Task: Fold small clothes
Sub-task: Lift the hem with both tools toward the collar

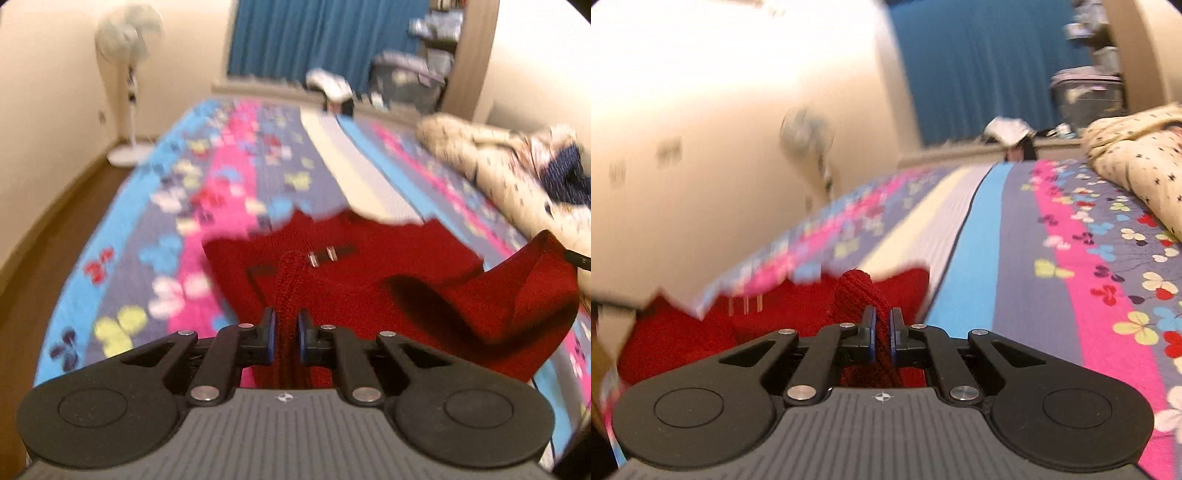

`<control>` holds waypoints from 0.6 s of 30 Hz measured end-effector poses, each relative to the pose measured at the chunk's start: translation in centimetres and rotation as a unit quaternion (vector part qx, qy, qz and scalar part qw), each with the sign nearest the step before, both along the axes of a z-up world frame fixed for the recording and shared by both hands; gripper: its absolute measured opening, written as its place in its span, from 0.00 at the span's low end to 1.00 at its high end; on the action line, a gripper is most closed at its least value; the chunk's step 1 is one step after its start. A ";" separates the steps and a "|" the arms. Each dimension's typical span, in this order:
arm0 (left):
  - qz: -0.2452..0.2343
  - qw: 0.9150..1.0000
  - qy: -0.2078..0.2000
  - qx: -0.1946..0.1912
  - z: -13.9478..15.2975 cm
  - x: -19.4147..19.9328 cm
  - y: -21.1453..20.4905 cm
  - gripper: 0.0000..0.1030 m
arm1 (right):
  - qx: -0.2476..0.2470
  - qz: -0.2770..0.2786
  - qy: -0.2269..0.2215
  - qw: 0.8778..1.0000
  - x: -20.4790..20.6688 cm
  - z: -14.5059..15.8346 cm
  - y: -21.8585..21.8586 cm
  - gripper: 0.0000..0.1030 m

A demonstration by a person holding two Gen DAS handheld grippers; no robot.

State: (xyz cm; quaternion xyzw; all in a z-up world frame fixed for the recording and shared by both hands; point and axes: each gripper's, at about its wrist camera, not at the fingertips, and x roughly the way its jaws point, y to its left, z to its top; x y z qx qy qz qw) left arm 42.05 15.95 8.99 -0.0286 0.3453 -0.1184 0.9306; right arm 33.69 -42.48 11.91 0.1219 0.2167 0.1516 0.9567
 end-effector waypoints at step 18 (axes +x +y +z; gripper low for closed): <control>0.162 0.982 -0.093 0.039 -0.2 6.5 2.0 0.11 | 0.081 -0.083 -0.090 0.989 13.9 -0.8 3.3 0.05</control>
